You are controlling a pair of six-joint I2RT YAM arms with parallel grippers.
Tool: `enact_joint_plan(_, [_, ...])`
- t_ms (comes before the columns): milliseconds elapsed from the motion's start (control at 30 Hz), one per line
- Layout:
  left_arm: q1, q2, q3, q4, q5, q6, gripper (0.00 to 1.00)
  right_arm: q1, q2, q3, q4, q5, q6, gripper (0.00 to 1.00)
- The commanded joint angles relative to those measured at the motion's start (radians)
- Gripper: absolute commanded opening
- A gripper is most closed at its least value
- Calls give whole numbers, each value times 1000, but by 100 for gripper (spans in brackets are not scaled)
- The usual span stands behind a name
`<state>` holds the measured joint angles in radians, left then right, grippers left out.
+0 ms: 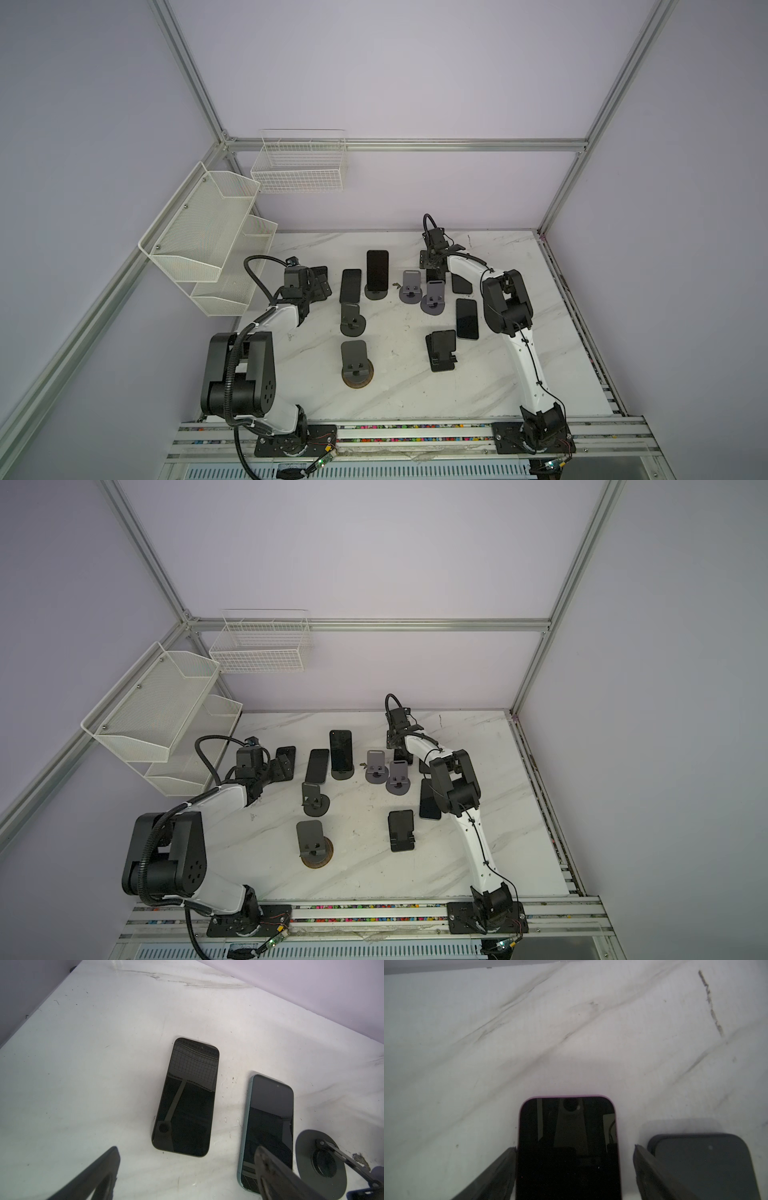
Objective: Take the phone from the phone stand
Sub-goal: 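Open the right gripper to release the pink-edged phone flat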
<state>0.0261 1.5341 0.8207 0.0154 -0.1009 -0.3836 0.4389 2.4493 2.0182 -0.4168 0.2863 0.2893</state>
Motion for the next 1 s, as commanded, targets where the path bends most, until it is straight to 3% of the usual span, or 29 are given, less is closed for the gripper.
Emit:
enact_joint_plan(0, [7,-43,-34,45,-8,-11,100,8,-101,8,-50,-15,-30,89])
enact_joint_plan(533, [6,-38,-34,48,-3,-11,99,87,-303,-50,-35,-64,-20,88])
enact_joint_plan(967, [7,-39,-33,44,-9,-12,100,264,-391,-121,39,-30,168,89])
